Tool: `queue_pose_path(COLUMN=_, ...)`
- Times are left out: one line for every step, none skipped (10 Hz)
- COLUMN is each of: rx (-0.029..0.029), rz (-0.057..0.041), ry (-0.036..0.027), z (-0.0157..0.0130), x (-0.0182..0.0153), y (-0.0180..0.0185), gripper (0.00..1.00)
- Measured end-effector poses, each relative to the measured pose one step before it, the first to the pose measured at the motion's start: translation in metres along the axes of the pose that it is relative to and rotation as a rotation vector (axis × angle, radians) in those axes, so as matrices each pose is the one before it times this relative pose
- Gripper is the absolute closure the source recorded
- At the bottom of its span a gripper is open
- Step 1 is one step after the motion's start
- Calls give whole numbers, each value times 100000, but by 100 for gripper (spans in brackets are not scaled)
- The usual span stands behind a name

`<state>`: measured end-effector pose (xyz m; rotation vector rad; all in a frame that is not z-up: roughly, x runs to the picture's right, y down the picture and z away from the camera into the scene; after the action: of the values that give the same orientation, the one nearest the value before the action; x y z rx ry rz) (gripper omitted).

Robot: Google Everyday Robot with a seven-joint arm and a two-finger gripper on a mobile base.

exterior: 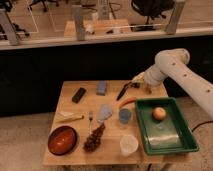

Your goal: Place towel in tray

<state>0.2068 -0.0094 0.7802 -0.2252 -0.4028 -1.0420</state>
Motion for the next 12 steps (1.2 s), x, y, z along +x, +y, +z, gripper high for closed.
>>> queue_pose_path(rx=586, rz=-9515, ry=-869, z=769, x=-716, y=-1132, gripper=20)
queue_pose_path(rx=847, rz=-8279, ry=-1279, z=1037, x=-812, y=-1459, gripper=20)
queue_pose_path(rx=1006, rz=-3299, ry=-1671, z=1125, x=-603, y=-940, gripper=20)
queue_pose_path(rx=2298, rz=-2155, ry=-3415, z=1069, x=-509, y=-743, gripper=20)
queue_pose_path(rx=7066, rz=-2748, ry=-8833, z=1496, x=-423, y=-896, gripper=20)
queue_pose_path(rx=4584, rz=-1752, ry=-5951, z=755, x=-232, y=-376, gripper=20)
queue_pose_path(rx=3079, rz=-2754, ry=-3880, z=969, x=-304, y=-666, gripper=20)
queue_pose_path(rx=360, rz=-3432, ry=-781, z=1384, x=-360, y=-914, gripper=20)
queue_pose_path(rx=287, rz=-3353, ry=-294, z=1477, x=-576, y=-457, gripper=20)
queue_pose_path(rx=793, rz=-1001, ry=248, z=534, x=-402, y=-11, gripper=20)
queue_pose_path(rx=1865, rz=-834, ry=1406, z=195, x=-620, y=-88, gripper=20)
queue_pose_path(rx=2660, rz=-207, ry=1660, z=149, x=-1057, y=-50, gripper=20)
